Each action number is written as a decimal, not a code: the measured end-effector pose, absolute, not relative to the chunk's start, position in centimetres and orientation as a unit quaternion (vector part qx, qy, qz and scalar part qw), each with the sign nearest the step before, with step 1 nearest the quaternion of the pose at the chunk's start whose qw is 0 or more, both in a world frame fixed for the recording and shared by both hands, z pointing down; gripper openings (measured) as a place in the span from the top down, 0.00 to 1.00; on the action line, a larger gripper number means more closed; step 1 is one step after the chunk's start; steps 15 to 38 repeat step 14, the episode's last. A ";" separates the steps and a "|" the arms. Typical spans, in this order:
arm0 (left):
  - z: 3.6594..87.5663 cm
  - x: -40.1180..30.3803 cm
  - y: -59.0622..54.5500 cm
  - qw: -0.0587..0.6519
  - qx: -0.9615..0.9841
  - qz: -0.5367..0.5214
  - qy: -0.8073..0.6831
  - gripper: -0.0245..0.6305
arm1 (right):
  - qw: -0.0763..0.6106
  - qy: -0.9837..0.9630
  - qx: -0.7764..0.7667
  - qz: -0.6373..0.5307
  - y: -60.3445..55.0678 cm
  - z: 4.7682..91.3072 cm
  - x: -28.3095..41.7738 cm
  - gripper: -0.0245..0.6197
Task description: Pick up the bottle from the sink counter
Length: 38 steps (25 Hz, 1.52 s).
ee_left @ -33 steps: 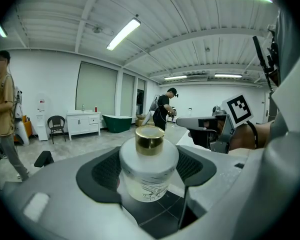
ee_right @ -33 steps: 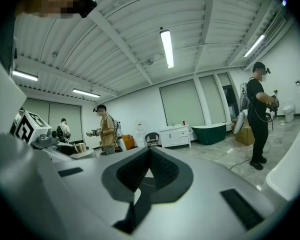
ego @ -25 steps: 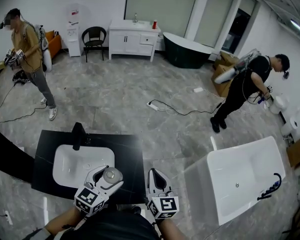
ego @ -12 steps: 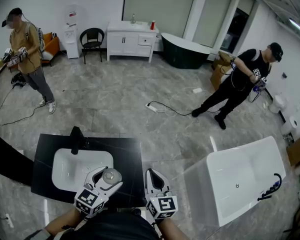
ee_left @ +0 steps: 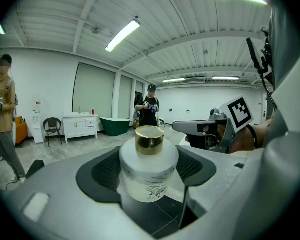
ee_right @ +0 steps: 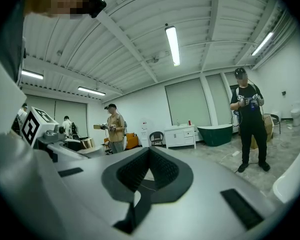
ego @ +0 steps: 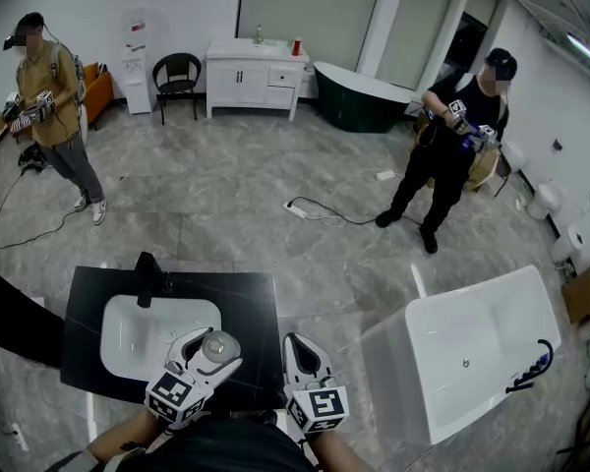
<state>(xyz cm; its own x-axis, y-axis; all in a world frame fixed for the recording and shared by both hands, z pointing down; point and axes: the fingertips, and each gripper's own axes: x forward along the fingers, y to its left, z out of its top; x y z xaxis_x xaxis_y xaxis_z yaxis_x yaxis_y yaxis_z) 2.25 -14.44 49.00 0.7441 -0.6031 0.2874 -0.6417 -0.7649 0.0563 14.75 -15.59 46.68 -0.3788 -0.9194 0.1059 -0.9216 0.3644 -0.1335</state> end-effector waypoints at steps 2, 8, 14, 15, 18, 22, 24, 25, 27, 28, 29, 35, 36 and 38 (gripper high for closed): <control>49.0 2.3 -14.7 0.077 0.931 0.126 -0.333 0.45 | 0.008 -0.826 0.557 0.086 -15.8 46.8 14.7 0.95; 48.9 2.0 -15.0 0.077 0.932 0.123 -0.333 0.45 | 0.011 -0.828 0.554 0.089 -16.1 47.0 14.3 0.95; 49.1 1.2 -14.8 0.084 0.930 0.122 -0.337 0.45 | 0.017 -0.825 0.557 0.095 -15.9 47.4 13.9 0.95; 49.1 1.2 -14.8 0.084 0.930 0.122 -0.337 0.45 | 0.017 -0.825 0.557 0.095 -15.9 47.4 13.9 0.95; 49.1 1.2 -14.8 0.084 0.930 0.122 -0.337 0.45 | 0.017 -0.825 0.557 0.095 -15.9 47.4 13.9 0.95; 49.1 1.2 -14.8 0.084 0.930 0.122 -0.337 0.45 | 0.017 -0.825 0.557 0.095 -15.9 47.4 13.9 0.95; 49.1 1.2 -14.8 0.084 0.930 0.122 -0.337 0.45 | 0.017 -0.825 0.557 0.095 -15.9 47.4 13.9 0.95; 49.1 1.2 -14.8 0.084 0.930 0.122 -0.337 0.45 | 0.017 -0.825 0.557 0.095 -15.9 47.4 13.9 0.95; 49.1 1.2 -14.8 0.084 0.930 0.122 -0.337 0.45 | 0.017 -0.825 0.557 0.095 -15.9 47.4 13.9 0.95; 49.1 1.2 -14.8 0.084 0.930 0.122 -0.337 0.45 | 0.017 -0.825 0.557 0.095 -15.9 47.4 13.9 0.95; 49.1 1.2 -14.8 0.084 0.930 0.122 -0.337 0.45 | 0.017 -0.825 0.557 0.095 -15.9 47.4 13.9 0.95; 49.1 1.2 -14.8 0.084 0.930 0.122 -0.337 0.45 | 0.017 -0.825 0.557 0.095 -15.9 47.4 13.9 0.95; 49.1 1.2 -14.8 0.084 0.930 0.122 -0.337 0.45 | 0.017 -0.825 0.557 0.095 -15.9 47.4 13.9 0.95; 49.1 1.2 -14.8 0.084 0.930 0.122 -0.337 0.45 | 0.017 -0.825 0.557 0.095 -15.9 47.4 13.9 0.95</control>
